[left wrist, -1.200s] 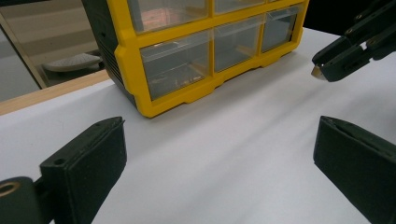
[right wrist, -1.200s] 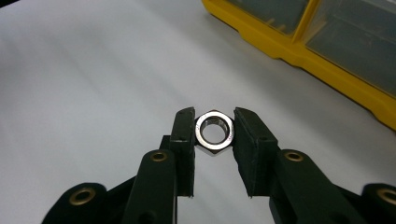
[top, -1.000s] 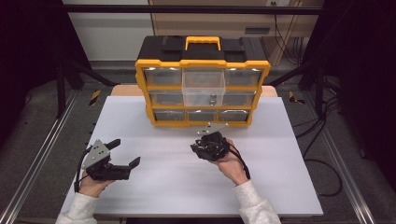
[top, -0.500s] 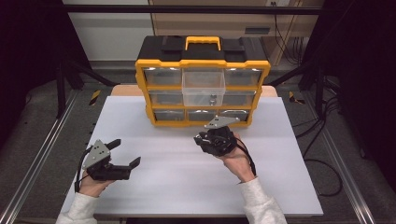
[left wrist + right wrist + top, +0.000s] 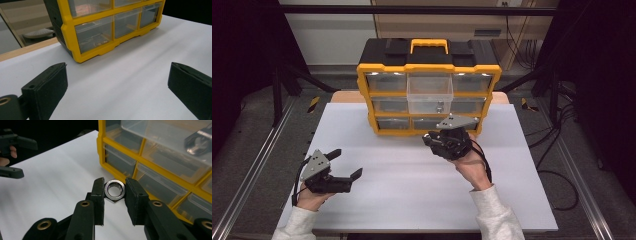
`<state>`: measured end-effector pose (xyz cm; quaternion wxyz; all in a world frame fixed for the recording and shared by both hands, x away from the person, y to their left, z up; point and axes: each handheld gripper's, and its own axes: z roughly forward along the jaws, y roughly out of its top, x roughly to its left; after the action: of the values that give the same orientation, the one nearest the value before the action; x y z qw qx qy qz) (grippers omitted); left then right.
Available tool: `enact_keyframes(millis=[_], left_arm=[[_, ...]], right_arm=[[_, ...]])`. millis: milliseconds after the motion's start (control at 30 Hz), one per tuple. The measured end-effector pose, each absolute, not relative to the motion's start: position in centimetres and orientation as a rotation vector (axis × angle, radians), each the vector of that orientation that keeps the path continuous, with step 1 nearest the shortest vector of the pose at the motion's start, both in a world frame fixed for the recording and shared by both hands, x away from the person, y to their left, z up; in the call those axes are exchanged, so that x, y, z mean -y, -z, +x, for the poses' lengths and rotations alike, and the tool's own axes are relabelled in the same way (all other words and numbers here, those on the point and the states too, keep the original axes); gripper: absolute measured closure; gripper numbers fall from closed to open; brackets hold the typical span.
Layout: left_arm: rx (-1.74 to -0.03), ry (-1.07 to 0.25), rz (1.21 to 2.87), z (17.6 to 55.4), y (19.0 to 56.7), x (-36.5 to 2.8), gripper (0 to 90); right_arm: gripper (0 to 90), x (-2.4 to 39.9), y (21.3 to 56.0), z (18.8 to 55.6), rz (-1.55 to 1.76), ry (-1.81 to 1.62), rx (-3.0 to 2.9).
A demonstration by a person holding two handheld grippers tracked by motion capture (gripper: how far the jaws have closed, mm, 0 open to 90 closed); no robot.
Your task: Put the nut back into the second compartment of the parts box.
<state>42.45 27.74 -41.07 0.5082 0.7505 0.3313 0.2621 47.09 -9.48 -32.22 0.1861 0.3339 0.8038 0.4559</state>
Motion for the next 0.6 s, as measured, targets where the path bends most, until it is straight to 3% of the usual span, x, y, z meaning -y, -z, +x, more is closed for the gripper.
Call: enact_keyframes(millis=[600], left_arm=[[-0.798, -0.632, 1.809, 42.4, 41.1, -27.7, 2.0]], right_arm=[[70.0, 10.6, 28.8, 46.9, 0.921, -1.326, -2.191]])
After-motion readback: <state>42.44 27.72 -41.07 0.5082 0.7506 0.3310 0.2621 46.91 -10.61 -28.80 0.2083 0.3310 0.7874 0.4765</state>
